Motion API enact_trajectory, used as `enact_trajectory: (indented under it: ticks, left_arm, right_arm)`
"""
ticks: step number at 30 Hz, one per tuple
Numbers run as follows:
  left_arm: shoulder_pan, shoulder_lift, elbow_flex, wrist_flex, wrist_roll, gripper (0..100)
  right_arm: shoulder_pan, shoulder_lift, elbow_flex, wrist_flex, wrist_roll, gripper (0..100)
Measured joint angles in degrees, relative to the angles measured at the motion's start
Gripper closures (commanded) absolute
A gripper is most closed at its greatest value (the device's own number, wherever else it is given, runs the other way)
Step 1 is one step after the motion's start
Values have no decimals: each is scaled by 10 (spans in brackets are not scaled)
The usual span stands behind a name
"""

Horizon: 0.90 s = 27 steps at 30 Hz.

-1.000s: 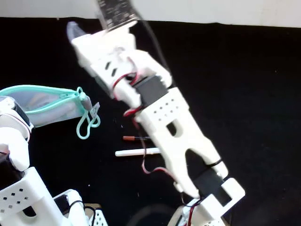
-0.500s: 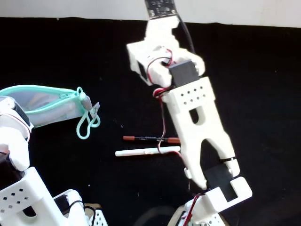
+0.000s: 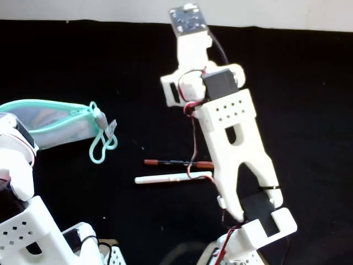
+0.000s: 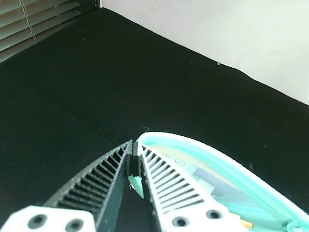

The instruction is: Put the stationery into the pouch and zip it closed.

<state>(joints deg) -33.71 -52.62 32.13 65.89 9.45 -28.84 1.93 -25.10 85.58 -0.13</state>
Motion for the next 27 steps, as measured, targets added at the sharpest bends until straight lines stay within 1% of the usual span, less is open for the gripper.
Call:
enact_trajectory:
  ticks: [7,13,21,27]
  left_arm:
    - [0,0,0,0,0,993]
    - [0,0,0,0,0,993]
    - [0,0,0,0,0,993]
    - [0,0,0,0,0,993]
  right_arm:
    - [0,-1,6,47,82,771]
    - [-7,-1,101,47,183,771]
    - [-43,-1,279,-51,274,771]
    - [-71,-1,367,-123,322,771]
